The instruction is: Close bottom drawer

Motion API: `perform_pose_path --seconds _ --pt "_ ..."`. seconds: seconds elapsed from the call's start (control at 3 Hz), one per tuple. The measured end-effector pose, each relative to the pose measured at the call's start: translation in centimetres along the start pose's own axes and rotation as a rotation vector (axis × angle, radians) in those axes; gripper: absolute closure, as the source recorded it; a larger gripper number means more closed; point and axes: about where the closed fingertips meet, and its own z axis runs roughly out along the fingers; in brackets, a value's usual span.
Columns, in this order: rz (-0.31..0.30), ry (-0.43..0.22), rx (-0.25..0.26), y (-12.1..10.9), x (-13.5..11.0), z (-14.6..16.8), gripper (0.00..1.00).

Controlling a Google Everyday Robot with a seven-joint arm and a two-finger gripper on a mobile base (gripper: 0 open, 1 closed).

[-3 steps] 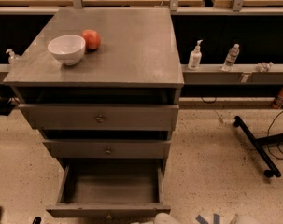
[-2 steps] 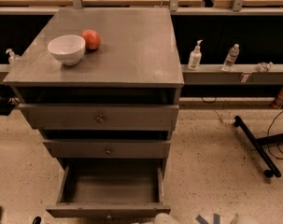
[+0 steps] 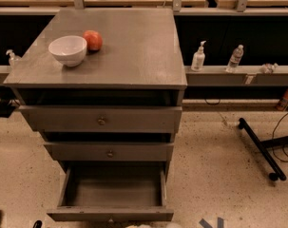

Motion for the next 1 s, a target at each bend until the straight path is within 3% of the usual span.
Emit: perform_pose_path --seconds 0.33,1.0 --pt "-0.010 -0.020 0.079 -2.8 0.2 -0.7 1.00" --pt "-0.026 -0.017 0.095 -7.3 -0.6 0.2 1.00"
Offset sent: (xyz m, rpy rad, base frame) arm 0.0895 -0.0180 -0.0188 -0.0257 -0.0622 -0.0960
